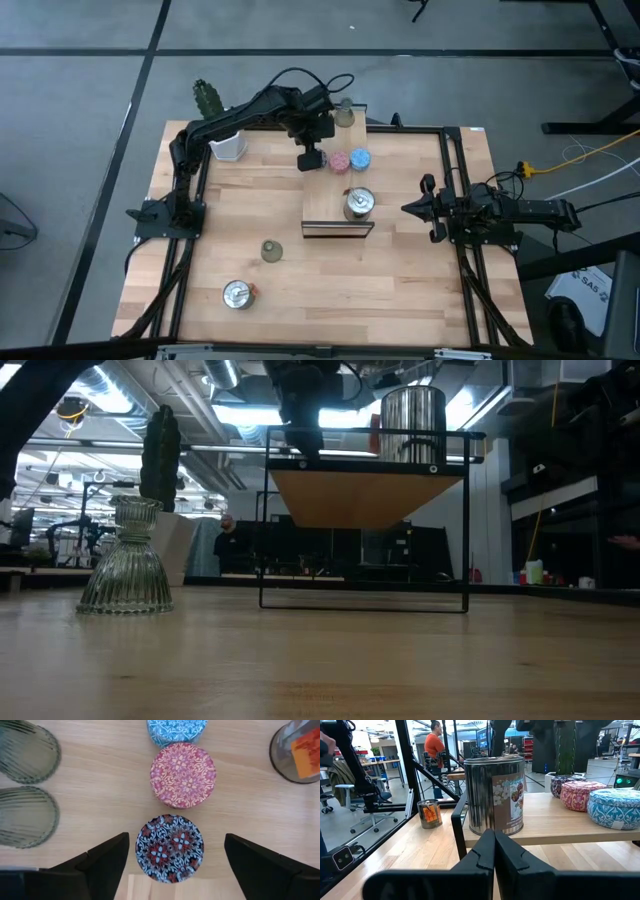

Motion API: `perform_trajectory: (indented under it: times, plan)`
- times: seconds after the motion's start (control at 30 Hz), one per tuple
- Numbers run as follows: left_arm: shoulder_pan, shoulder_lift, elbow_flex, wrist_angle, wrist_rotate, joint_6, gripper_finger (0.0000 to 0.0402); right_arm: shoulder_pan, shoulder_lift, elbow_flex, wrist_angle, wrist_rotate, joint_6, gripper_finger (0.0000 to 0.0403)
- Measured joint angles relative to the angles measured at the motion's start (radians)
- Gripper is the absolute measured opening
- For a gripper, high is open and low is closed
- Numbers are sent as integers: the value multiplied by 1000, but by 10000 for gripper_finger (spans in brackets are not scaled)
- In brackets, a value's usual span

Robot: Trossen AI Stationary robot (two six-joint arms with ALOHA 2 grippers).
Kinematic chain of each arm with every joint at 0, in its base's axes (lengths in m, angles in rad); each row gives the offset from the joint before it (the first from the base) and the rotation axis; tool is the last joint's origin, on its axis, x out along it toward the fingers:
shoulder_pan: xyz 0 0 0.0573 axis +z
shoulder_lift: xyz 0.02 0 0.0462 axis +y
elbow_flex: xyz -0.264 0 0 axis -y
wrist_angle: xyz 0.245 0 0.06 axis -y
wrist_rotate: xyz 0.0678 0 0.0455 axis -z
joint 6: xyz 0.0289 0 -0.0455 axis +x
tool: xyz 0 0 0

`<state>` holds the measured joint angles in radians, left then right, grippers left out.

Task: Pick & Place candle stick holders
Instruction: Put the transparent candle holder on the shelf

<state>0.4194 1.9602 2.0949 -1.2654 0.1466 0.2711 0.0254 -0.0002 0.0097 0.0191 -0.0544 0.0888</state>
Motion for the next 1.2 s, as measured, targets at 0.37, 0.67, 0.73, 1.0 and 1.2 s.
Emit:
perform_trajectory:
  times: [0.37,0.67,0.73,1.0,1.2]
  plan:
    - [-12,-92,-55,-66,1,-25,235,0,0,0,0,0,0,5]
    - [-14,-233,-272,-3,1,-25,166,0,0,0,0,0,0,5]
    - [-19,-263,-324,21,-2,-25,155,0,0,0,0,0,0,5]
    - [-44,-385,-530,100,-8,-22,117,0,0,0,0,0,0,5]
    - [-57,-445,-633,103,-8,-22,88,0,0,0,0,0,0,5]
